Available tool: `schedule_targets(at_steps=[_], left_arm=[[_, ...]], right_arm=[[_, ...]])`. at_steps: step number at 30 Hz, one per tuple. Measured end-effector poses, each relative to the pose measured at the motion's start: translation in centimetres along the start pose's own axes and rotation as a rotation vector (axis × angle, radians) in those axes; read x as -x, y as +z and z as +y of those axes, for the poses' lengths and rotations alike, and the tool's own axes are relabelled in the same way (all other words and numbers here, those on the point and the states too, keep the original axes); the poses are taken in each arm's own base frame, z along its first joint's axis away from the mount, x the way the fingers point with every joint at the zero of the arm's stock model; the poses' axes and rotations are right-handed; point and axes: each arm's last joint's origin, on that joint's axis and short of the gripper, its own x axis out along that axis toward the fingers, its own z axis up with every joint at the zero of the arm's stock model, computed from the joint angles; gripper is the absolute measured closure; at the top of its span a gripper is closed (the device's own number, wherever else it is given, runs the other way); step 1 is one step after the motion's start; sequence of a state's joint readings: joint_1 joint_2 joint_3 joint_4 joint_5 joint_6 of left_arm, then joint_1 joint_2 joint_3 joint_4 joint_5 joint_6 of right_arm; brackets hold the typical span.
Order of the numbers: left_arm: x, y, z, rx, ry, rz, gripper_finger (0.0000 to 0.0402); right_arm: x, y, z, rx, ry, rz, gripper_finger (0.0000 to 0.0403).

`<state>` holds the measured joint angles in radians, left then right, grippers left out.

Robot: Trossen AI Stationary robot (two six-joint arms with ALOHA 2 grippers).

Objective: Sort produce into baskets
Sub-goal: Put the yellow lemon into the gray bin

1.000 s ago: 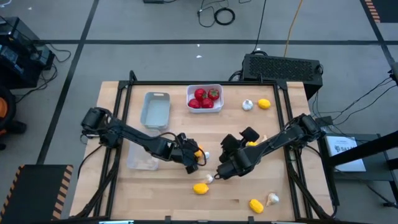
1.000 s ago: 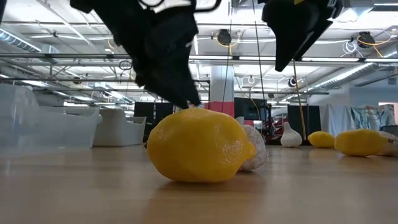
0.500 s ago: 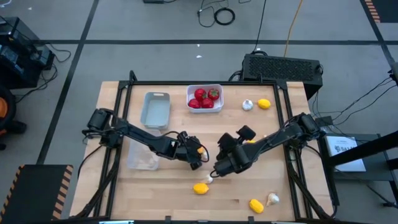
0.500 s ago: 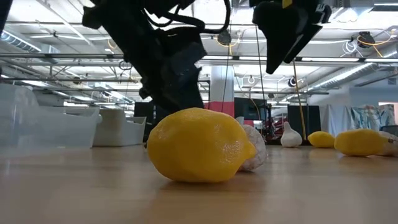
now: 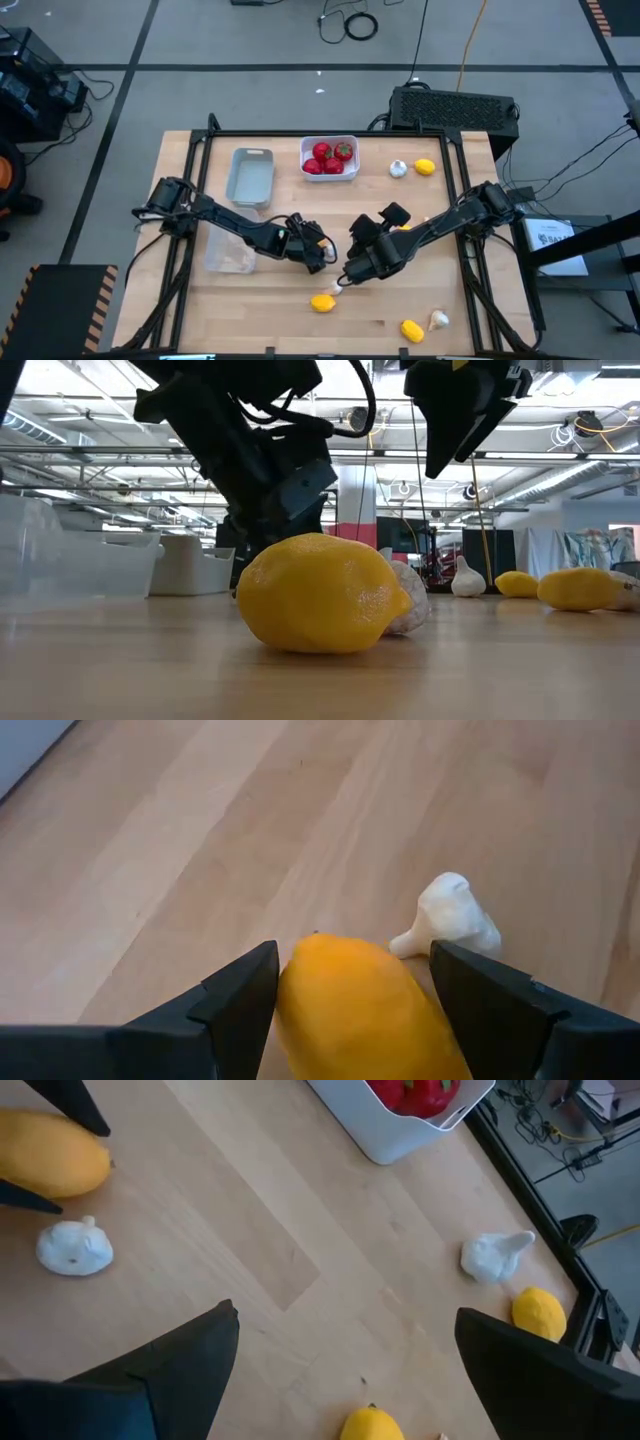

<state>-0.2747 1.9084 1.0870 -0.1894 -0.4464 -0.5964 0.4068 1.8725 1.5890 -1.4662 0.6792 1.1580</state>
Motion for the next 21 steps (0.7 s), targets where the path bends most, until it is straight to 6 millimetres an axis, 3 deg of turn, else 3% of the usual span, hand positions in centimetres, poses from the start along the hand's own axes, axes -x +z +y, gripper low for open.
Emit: schedule_targets(at_steps=[5,12,21], left_arm=[[-0.1,-1.0,-0.5,-0.087,-0.038,0.062,0.0137],[0.5,-0.6,-0.5,-0.12,-0.04,0.041,0.0137],[4.1,1.7,0.1,-0.17,-0.073,-0.058,0.0137]], right_arm=[[0.0,0.0,0.0,0.0,0.0,0.0,0.0044],[0.0,0.0,0.0,0.0,0.001,0.0,0.0044],[0.0,0.0,0.1,-0.002,0.004,-0.002,0.0044]])
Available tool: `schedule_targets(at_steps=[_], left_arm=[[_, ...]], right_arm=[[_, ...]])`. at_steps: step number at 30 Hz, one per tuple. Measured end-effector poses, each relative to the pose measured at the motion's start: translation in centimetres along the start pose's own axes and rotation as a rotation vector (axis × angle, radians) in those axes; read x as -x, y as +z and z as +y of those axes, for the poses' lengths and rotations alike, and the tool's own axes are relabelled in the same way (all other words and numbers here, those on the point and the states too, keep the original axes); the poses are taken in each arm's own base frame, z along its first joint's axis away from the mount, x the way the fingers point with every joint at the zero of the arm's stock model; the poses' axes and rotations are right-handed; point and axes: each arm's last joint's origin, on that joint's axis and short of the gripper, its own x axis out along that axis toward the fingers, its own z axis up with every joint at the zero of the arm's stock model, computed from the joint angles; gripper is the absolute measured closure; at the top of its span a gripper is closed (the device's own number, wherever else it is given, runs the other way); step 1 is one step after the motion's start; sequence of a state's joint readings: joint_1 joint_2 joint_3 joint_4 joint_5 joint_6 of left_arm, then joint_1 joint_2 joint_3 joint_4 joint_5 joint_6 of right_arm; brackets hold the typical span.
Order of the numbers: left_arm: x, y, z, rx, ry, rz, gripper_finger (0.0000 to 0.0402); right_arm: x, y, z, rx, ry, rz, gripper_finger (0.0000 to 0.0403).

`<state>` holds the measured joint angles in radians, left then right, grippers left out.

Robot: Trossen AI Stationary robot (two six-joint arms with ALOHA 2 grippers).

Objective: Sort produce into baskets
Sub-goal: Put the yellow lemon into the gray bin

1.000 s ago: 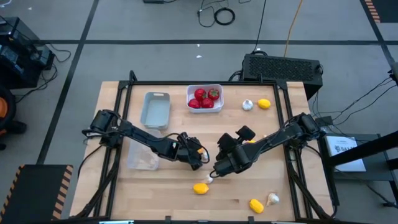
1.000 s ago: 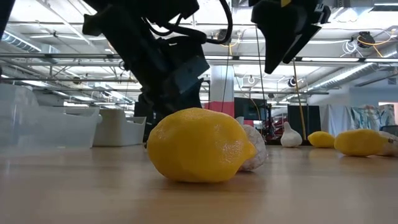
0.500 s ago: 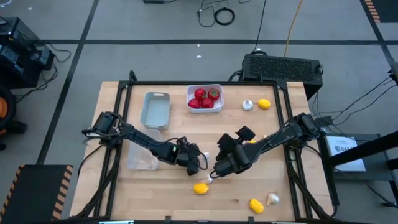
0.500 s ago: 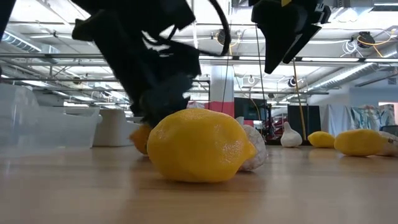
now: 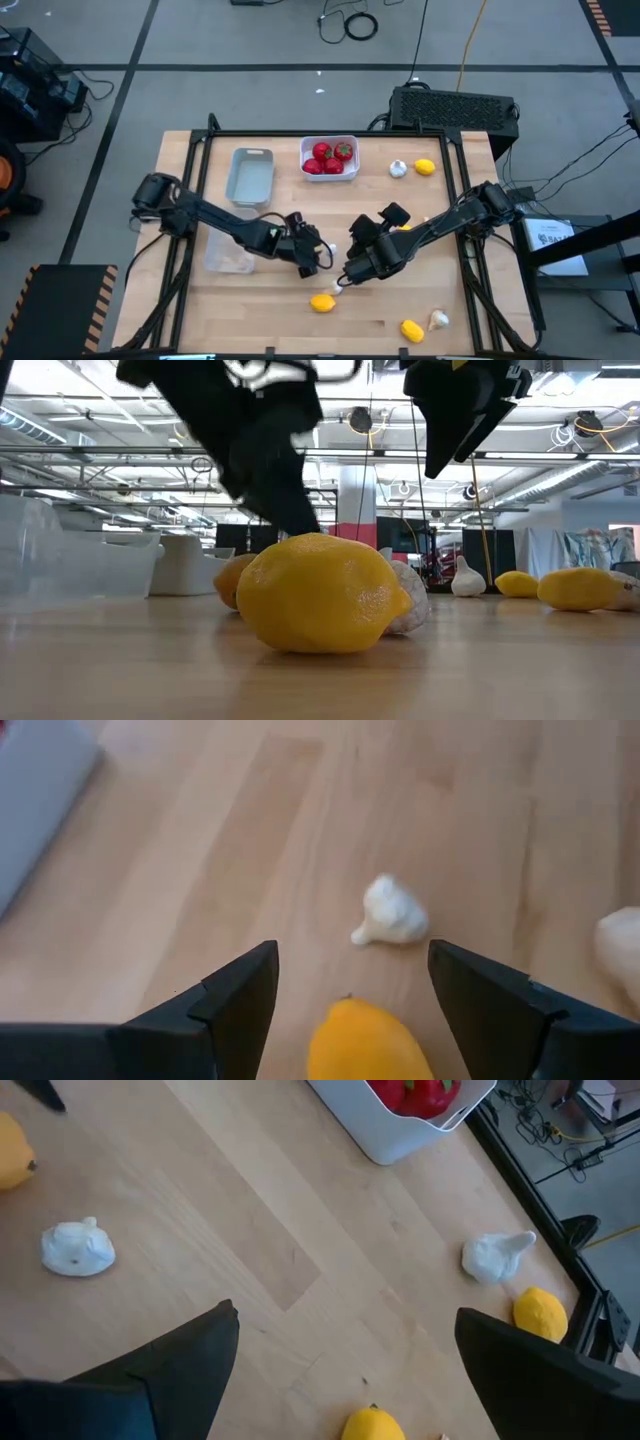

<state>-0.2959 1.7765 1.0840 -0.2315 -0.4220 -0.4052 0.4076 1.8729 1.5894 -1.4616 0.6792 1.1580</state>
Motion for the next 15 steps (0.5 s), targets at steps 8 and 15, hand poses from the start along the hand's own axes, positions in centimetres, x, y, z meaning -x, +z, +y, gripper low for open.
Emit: schedule_targets(at_steps=[8,15], left_arm=[[2.8,-0.1,1.3,0.065,0.018,0.097,0.0137],[2.2,-0.8,1.2,0.135,0.009,0.164,0.0137]], right_arm=[[0.0,0.0,0.0,-0.002,0.002,-0.001,0.0044],[0.0,0.0,0.1,-0.01,0.007,-0.003,0.0044]])
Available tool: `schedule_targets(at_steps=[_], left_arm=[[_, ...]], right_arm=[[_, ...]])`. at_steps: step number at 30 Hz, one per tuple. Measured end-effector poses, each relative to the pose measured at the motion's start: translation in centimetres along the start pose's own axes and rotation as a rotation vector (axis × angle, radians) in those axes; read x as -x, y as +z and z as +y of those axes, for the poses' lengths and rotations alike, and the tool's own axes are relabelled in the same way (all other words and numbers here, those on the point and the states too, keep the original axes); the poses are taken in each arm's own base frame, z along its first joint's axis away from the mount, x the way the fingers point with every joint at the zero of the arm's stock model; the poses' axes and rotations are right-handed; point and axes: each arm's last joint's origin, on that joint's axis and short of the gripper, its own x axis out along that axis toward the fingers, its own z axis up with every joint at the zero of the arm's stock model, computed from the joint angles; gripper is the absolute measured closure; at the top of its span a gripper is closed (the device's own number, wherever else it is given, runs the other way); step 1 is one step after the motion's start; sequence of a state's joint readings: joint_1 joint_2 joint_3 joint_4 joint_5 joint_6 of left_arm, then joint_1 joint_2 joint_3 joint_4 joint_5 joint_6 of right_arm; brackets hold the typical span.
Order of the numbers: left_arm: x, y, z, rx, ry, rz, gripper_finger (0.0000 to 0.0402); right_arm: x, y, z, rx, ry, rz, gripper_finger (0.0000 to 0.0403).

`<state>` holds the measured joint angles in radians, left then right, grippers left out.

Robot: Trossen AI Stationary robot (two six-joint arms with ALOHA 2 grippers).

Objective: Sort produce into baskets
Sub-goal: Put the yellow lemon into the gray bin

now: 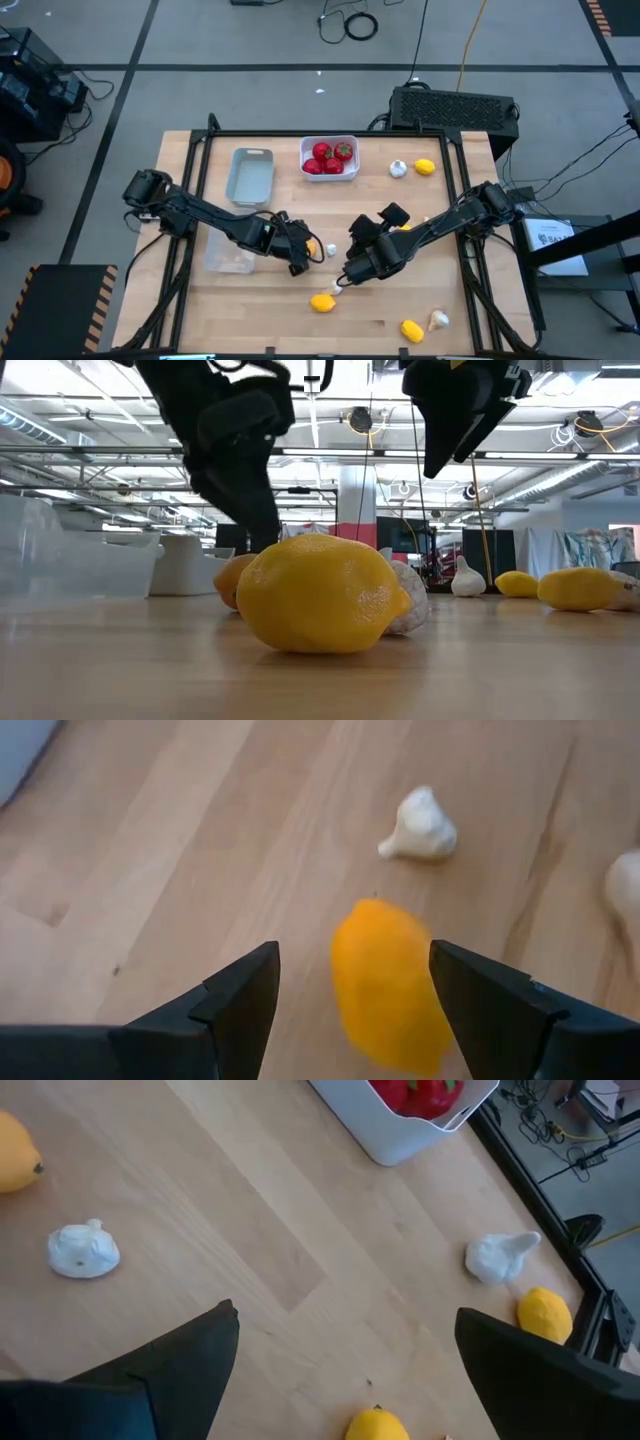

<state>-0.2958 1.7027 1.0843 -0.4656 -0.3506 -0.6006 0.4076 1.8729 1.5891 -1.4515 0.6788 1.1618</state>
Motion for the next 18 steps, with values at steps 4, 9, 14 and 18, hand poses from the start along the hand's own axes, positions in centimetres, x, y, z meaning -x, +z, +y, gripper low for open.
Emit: schedule_targets(at_steps=[4,9,14,18], left_arm=[[0.1,0.1,0.0,-0.017,-0.016,0.003,0.0137],[-0.1,0.0,-0.1,0.084,-0.019,0.006,0.0137],[-0.8,-0.2,-0.3,0.144,-0.005,0.008,0.0137],[-1.6,-0.6,-0.3,0.162,0.023,0.031,0.0137]], right_arm=[[0.0,0.0,0.0,-0.002,0.001,-0.001,0.0044],[0.0,0.0,0.0,-0.001,0.001,-0.001,0.0044],[0.0,0.0,0.0,-0.003,0.003,0.0,0.0044],[0.0,0.0,0.1,-0.005,0.007,0.001,0.0044]])
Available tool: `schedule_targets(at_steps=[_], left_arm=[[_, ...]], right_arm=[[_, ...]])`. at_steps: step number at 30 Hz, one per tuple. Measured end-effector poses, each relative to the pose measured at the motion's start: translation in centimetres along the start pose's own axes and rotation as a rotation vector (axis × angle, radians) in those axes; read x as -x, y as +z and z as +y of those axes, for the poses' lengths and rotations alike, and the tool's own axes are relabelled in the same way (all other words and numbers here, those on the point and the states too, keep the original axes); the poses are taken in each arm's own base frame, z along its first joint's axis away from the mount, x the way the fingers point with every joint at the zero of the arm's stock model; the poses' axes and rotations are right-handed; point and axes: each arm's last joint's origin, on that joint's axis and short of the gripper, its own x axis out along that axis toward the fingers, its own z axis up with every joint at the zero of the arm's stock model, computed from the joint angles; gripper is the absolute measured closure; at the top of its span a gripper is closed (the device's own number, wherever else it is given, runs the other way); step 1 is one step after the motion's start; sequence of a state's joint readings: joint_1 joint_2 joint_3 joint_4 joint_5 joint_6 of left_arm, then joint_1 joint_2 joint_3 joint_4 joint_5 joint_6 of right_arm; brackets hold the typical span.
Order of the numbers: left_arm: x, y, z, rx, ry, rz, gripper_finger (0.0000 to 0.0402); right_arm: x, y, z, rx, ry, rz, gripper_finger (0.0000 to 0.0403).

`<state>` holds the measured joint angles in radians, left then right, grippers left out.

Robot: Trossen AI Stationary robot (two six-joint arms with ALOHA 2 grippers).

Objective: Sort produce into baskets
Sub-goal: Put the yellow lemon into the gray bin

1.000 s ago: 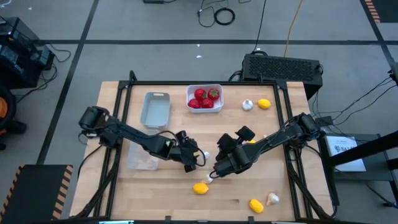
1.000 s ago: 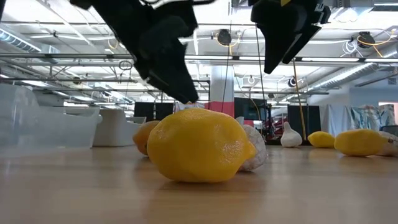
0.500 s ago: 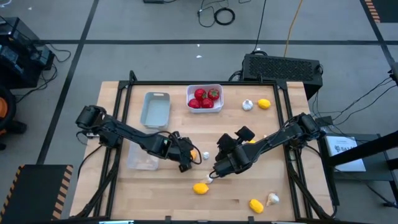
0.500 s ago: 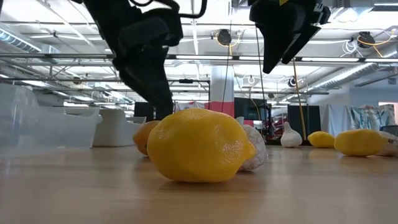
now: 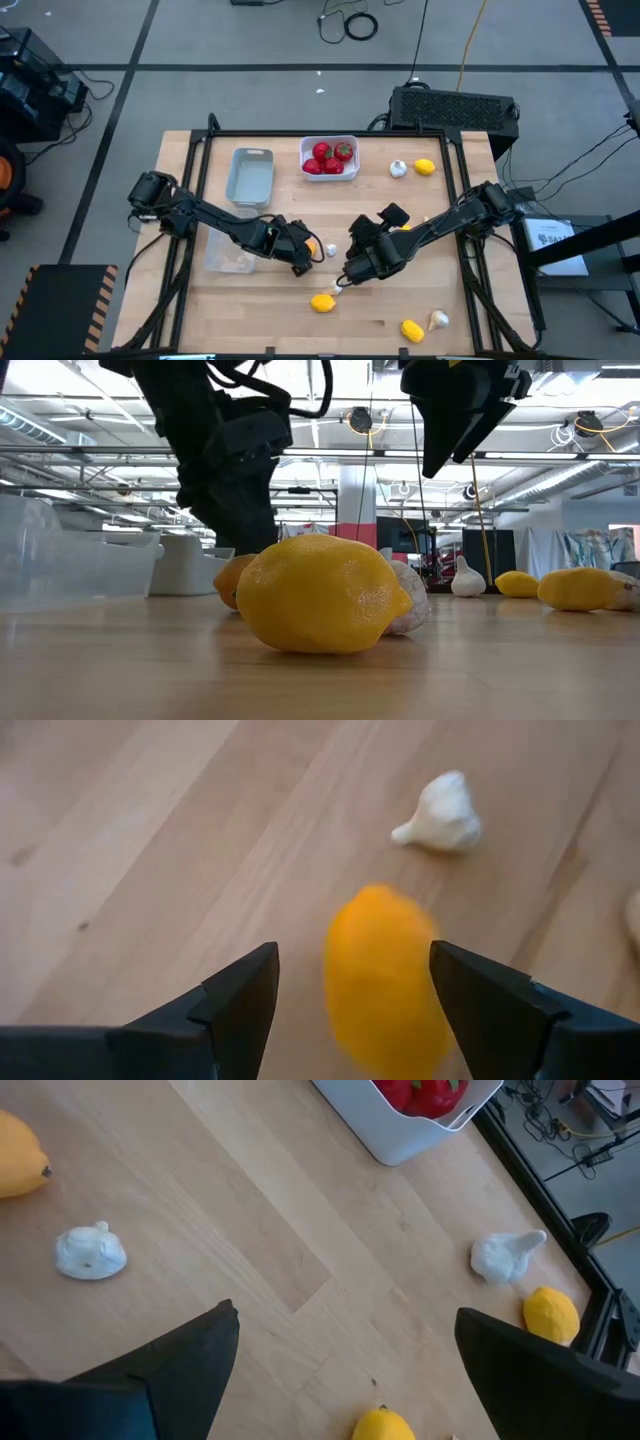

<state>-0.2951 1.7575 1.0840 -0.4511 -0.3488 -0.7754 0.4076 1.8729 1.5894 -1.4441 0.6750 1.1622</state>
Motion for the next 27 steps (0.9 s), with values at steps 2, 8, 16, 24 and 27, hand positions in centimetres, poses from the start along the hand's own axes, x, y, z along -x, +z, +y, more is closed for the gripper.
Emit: schedule_targets(at_steps=[2,8,16,24,27], left_arm=[[-0.3,-0.1,0.0,0.0,0.009,0.002,0.0137],[-1.2,-0.6,-0.2,-0.007,0.013,0.026,0.0137],[-2.0,-1.2,-0.5,-0.033,0.021,0.053,0.0137],[0.0,0.4,-1.1,-0.264,-0.07,0.046,0.0137],[2.0,1.5,-1.4,-0.375,-0.119,0.112,0.0137]], right_arm=[[0.0,0.0,0.0,-0.001,0.002,0.0,0.0044],[0.0,0.0,0.0,0.001,0.003,-0.001,0.0044],[0.0,0.0,0.1,0.0,0.004,-0.002,0.0044],[0.0,0.0,0.1,-0.001,0.005,-0.002,0.0044],[0.0,0.0,0.1,-0.001,0.005,-0.003,0.0044]])
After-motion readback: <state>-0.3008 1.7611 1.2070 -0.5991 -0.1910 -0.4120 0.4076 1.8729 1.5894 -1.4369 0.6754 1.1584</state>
